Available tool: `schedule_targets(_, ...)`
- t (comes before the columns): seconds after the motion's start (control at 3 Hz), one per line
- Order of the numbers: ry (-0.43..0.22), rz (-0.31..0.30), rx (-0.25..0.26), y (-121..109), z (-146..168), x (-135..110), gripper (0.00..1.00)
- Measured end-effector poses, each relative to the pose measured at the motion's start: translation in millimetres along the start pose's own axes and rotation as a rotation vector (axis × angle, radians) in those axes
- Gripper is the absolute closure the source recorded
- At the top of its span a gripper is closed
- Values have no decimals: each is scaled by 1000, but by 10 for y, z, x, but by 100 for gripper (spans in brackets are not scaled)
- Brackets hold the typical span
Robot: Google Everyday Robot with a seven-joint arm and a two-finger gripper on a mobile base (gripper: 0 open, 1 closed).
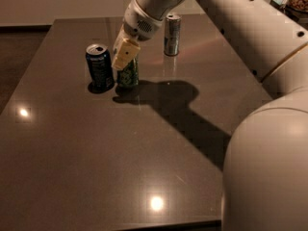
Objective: Move green can near pepsi can
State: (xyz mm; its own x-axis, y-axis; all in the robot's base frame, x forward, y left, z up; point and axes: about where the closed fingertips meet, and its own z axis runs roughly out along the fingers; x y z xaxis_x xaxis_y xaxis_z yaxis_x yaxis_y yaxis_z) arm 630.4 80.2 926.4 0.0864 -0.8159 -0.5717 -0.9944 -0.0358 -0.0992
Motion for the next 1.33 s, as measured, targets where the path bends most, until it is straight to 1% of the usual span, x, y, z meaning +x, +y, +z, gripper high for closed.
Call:
schedule_targets(0.33, 20, -8, -18, -6, 176, -41, 49)
schedule_targets(0.67, 30, -10, -14, -16, 266, -40, 27)
schedule_targets(1.0, 30, -11, -16, -17, 288, -48, 0)
schedule_targets(1.33, 30, -11, -16, -17, 289, -48, 0)
